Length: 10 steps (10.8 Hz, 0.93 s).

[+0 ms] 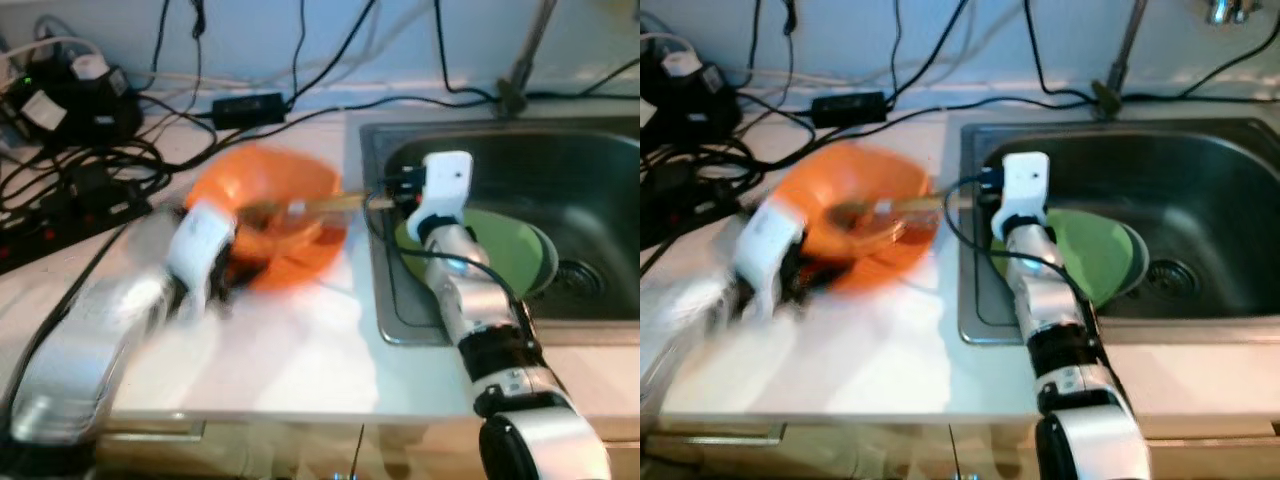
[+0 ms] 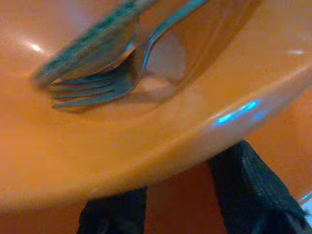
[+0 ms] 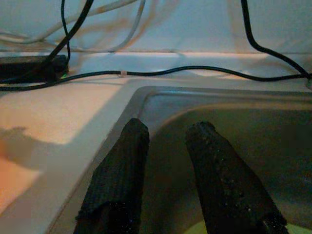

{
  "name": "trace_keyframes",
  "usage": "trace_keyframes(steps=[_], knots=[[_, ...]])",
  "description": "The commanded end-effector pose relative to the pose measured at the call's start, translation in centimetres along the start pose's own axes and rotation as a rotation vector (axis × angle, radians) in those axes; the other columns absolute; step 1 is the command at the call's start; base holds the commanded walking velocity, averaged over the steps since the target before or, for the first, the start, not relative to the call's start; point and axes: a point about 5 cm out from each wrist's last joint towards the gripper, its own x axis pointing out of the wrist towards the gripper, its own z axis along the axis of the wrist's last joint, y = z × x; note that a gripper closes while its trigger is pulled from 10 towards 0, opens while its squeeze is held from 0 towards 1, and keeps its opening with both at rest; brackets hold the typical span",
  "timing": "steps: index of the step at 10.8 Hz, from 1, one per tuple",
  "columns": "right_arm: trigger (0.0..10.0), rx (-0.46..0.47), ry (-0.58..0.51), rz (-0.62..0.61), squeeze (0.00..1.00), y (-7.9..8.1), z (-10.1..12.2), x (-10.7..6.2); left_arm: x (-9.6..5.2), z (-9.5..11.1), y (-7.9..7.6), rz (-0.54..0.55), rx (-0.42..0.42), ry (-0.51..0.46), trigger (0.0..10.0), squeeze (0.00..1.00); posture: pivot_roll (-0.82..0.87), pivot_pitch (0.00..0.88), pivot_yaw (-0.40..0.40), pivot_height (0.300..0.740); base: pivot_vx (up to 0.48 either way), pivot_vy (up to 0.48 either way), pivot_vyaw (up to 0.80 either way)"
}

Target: Kitchen organization

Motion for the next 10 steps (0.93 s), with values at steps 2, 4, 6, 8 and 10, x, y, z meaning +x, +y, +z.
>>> trace_keyframes(steps=[2,4,6,8,10], knots=[[10.0,0.01,-0.011,0.015,0.0,0.6,0.2,0.4,-1.5,-3.0,-2.3,-0.128,-0.073,0.174,10.0,0.0,0.31,0.113,0.024,0.74,0.0,0.0,0.0],[10.0,0.011,-0.015,0.014,0.0,0.5,0.3,0.5,-2.5,-2.8,-2.3,-0.095,-0.07,0.18,10.0,0.0,0.32,0.108,0.017,0.74,0.0,0.0,0.0],[10.0,0.031,-0.054,-0.027,0.0,-0.3,1.0,0.7,-2.2,-2.8,-1.4,0.033,-0.054,0.169,10.0,0.0,0.31,0.101,0.013,0.74,0.0,0.0,0.0],[10.0,0.042,-0.083,-0.036,0.0,-1.0,1.6,0.6,-2.0,-2.3,-0.9,0.1,-0.101,0.097,10.0,0.0,0.3,0.097,0.006,0.74,0.0,0.0,0.0],[10.0,0.057,-0.141,-0.014,0.0,-1.4,2.4,0.1,-2.8,-2.1,-0.6,0.097,-0.145,0.047,10.0,0.0,0.29,0.091,-0.004,0.74,0.0,0.0,0.0]])
